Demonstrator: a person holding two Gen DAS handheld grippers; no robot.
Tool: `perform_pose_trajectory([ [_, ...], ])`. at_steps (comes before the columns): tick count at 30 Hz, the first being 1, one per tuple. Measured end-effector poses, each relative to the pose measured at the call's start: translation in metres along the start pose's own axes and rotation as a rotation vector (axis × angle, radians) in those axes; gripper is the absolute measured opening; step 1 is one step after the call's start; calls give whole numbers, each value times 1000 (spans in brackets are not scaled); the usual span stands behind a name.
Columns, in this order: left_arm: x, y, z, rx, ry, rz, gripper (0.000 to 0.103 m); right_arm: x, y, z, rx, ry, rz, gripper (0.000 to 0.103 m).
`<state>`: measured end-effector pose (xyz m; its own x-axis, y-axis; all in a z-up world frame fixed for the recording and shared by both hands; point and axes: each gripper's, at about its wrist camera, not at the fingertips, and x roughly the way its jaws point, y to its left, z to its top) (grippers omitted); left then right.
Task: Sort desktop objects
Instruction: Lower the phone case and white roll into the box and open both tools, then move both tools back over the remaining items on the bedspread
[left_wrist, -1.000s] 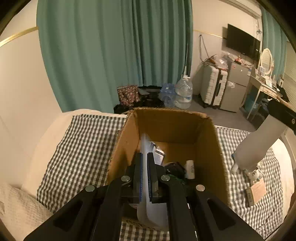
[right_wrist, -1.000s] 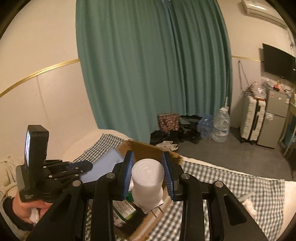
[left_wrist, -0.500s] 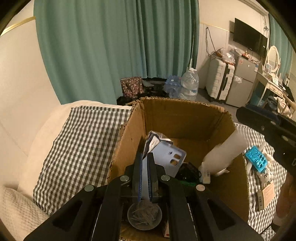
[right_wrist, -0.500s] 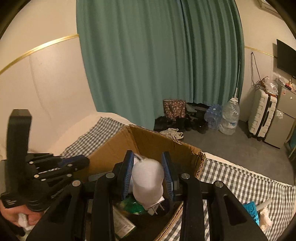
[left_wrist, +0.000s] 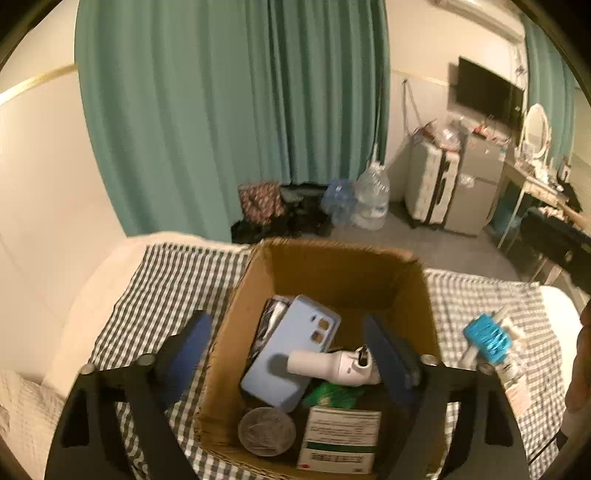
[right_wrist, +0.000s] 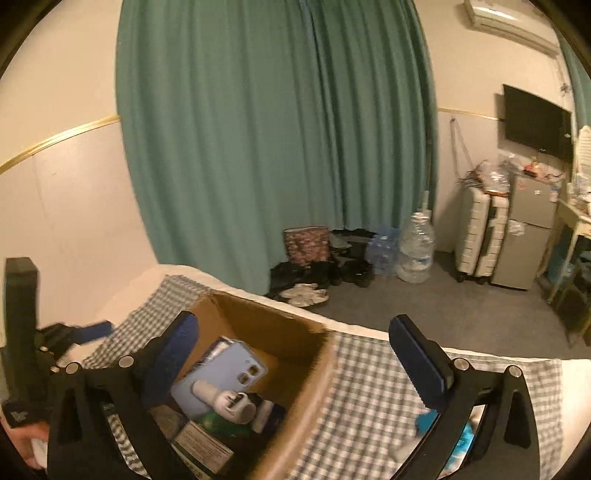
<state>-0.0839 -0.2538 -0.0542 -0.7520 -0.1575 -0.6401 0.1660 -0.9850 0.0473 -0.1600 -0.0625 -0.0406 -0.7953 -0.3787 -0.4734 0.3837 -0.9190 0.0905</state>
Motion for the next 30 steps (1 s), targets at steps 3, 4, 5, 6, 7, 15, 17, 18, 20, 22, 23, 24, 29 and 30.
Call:
perform_pose_trajectory([
  [3, -23, -12, 9, 3, -63, 0, 103, -26, -12, 4, -7, -22, -64, 103],
  [4, -31, -16, 12, 3, -89, 1, 103, -35, -16, 6, -2, -34, -81, 103],
  [5, -38, -20, 13, 5, -105, -3, 103, -45, -22, 8, 11, -44, -96, 103],
  [6, -45, -26, 15, 9, -120, -9, 103, -54, -28, 9, 26, -49, -108, 103],
  [7, -52, -33, 17, 17, -132, -16, 103, -64, -36, 11, 42, -47, -117, 103],
  [15, -86, -83, 25, 70, -217, -27, 103, -123, -76, 13, 78, -75, -253, 103],
  [17, -90, -95, 27, 69, -216, -56, 103, -136, -87, 12, 87, -74, -234, 103],
  [18, -90, -100, 27, 72, -211, -75, 103, -141, -93, 11, 89, -68, -233, 103],
  [20, -93, -113, 27, 86, -201, -99, 103, -150, -102, 8, 87, -69, -261, 103],
  [22, -94, -128, 25, 109, -203, -97, 103, -159, -112, 3, 85, -69, -288, 103],
  [23, -94, -136, 24, 123, -205, -98, 103, -164, -118, 1, 88, -67, -294, 103],
  [24, -95, -143, 23, 138, -205, -101, 103, -169, -125, -1, 94, -64, -299, 103],
  [29, -89, -174, 16, 184, -189, -116, 103, -177, -153, -14, 87, -20, -370, 103],
  [30, -87, -178, 14, 185, -186, -119, 103, -178, -158, -17, 82, -11, -383, 103],
])
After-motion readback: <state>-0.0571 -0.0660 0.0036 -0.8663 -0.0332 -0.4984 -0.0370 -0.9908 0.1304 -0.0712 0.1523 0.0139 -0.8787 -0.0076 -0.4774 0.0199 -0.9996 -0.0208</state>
